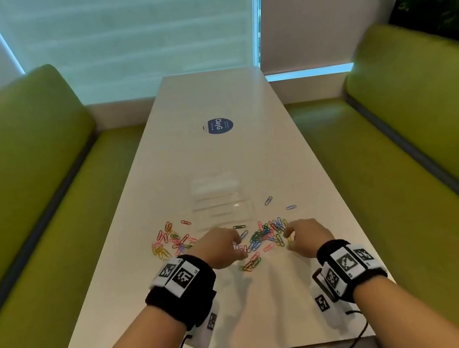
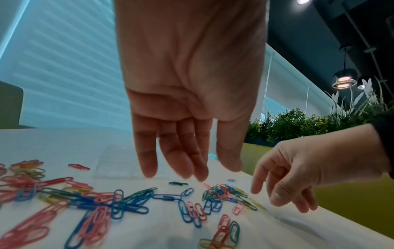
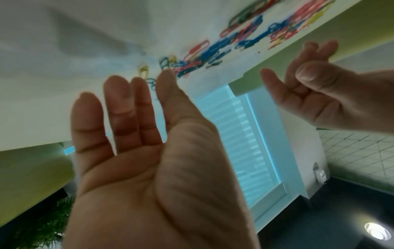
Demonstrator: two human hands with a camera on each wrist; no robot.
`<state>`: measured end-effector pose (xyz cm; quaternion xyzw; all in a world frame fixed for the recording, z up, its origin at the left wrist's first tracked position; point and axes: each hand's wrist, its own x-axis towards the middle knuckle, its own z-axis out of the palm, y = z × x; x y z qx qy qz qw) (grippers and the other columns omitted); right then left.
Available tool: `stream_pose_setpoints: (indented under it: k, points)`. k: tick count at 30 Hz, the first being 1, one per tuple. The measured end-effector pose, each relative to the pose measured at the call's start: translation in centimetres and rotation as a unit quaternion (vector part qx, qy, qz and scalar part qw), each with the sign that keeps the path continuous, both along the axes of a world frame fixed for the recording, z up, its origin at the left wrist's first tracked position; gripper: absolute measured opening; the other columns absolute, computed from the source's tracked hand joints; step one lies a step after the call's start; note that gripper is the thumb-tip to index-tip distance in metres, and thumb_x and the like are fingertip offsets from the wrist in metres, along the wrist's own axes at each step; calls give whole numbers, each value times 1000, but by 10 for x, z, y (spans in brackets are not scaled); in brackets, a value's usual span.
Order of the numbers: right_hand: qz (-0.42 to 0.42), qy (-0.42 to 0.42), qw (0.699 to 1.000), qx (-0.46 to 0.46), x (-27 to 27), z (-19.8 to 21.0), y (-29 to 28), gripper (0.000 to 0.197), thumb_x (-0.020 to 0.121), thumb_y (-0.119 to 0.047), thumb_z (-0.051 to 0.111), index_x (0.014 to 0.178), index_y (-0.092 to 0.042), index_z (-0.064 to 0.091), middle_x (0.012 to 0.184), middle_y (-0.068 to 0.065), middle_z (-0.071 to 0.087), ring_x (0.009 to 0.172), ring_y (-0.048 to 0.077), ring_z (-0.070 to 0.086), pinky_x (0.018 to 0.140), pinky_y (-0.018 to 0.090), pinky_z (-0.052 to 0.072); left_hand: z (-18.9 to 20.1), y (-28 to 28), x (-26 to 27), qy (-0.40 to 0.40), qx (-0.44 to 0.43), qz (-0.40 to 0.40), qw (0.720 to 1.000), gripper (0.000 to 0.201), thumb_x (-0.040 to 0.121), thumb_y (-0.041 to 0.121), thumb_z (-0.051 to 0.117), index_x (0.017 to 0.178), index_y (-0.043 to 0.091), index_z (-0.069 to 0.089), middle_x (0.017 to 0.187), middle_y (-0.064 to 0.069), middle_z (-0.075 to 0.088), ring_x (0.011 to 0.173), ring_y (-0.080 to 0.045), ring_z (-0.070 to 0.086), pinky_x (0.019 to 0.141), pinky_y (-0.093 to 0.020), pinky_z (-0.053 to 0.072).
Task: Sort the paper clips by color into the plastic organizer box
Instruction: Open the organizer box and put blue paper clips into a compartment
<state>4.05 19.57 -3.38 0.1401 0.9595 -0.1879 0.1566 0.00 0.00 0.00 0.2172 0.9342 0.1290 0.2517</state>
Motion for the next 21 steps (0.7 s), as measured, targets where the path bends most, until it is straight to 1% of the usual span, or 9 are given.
stream_pose_setpoints:
  k: [3,6,11,14,17,21]
  points:
    - [21,-9,1000,-5,-1,-5,-3,37,91,-19,54,126,-28,57,137,0,53,123,19,51,102,30,42,-4,2,-1,-12,-9,-1,1000,46,92,37,58,133,18,51,132,-7,55,118,-22,54,99,-30,42]
    - [21,-1,1000,13,-3,-8,-8,39,92,-14,51,127,-29,57,138,1,52,123,21,51,99,31,43,-9,8,-3,-14,-27,-5,1000,45,92,38,58,132,18,51,130,-7,56,117,-22,55,99,-31,44]
    - [13,16,999,40,-10,-10,-10,30,92,-15,52,116,-26,64,127,1,59,114,21,56,92,30,45,-15,18,-7,-6,-42,-10,999,46,92,38,58,131,17,52,128,-7,57,116,-22,55,98,-32,46]
    - [11,26,999,46,-14,-11,-12,24,91,-20,53,111,-22,67,122,1,62,110,22,59,87,29,46,-16,25,-7,-3,-49,-16,999,47,92,39,58,132,17,51,129,-6,56,117,-22,54,98,-33,46]
    - [8,27,999,46,-19,-12,-14,21,90,-22,55,108,-19,67,117,3,63,106,22,60,84,28,46,-17,29,-9,3,-51,-18,999,46,92,39,57,132,18,51,129,-5,56,117,-22,54,97,-33,46]
    - [4,24,998,52,-22,-15,-16,20,90,-20,55,106,-16,67,113,5,65,104,23,61,79,27,44,-19,33,-10,5,-51,-21,998,45,92,38,56,132,17,51,129,-6,56,117,-22,54,97,-34,46]
